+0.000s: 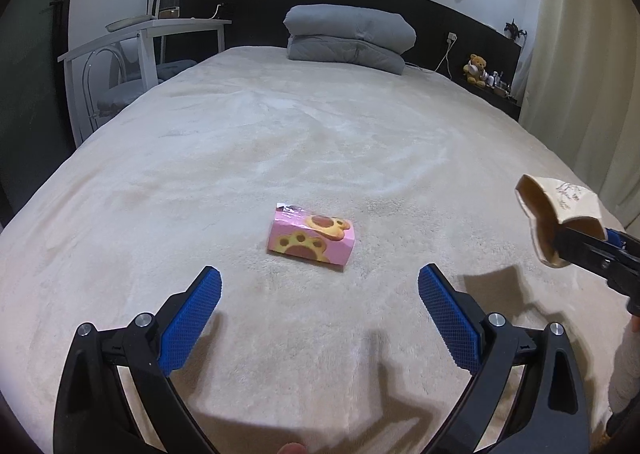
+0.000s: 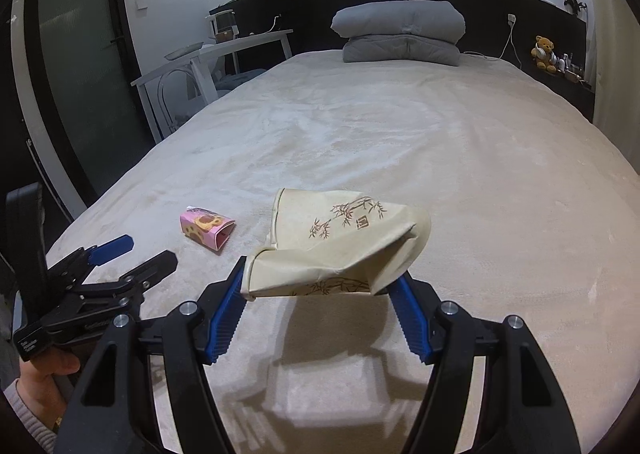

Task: Collect trash
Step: 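Grasp the beige paper bag with the right tool while the left tool grasps the pink cookie box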

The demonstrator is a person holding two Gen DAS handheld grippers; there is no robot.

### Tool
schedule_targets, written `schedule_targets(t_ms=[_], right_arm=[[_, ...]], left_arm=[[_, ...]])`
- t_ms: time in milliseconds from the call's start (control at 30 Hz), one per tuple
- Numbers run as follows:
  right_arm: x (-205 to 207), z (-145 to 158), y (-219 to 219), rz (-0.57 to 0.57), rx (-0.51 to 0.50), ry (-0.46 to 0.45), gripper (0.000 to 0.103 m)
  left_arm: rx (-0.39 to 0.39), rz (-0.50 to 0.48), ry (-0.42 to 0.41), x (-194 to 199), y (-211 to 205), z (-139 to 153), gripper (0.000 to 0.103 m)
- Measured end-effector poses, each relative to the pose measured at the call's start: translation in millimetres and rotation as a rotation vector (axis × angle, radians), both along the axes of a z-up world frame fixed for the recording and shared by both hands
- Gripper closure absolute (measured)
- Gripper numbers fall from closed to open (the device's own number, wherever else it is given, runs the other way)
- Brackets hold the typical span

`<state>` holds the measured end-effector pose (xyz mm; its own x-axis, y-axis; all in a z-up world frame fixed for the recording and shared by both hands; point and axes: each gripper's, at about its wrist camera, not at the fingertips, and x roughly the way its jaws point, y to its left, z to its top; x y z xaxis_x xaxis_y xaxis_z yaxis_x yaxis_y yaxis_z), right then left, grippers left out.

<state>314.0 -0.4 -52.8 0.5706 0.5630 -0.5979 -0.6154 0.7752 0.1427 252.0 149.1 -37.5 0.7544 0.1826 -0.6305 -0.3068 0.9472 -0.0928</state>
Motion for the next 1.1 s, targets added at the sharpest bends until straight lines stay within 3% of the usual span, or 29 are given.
schedule_targets(t_ms=[333, 467, 533, 700, 800, 1100], right_arm=[[-18, 8, -28, 0.035, -0.042, -0.041, 0.036], [-22, 7, -38, 0.037, -0.055, -0.047, 0.036], [-23, 7, -43, 0.033, -0.064, -0.053, 0.036], [-22, 4, -52, 0.026, -0.072, -0.049, 0.036], [-23, 3, -54, 0.022, -0.081, -0.055, 0.036], [-25, -1, -64, 0.009, -0.063, -0.023, 0.036]], left_arm=[[0.005, 0.014, 0.082, 40, 17, -19, 0.007], [-0.007, 0.001, 0.142, 56, 24, -29, 0.020], [-0.004, -0.010, 0.161, 60, 25, -34, 0.021], [0.005, 0.000, 0.165, 65, 28, -35, 0.029], [0.006, 0.008, 0.167, 66, 28, -35, 0.042], [0.030, -0.030, 0.111, 51, 13, -17, 0.043]])
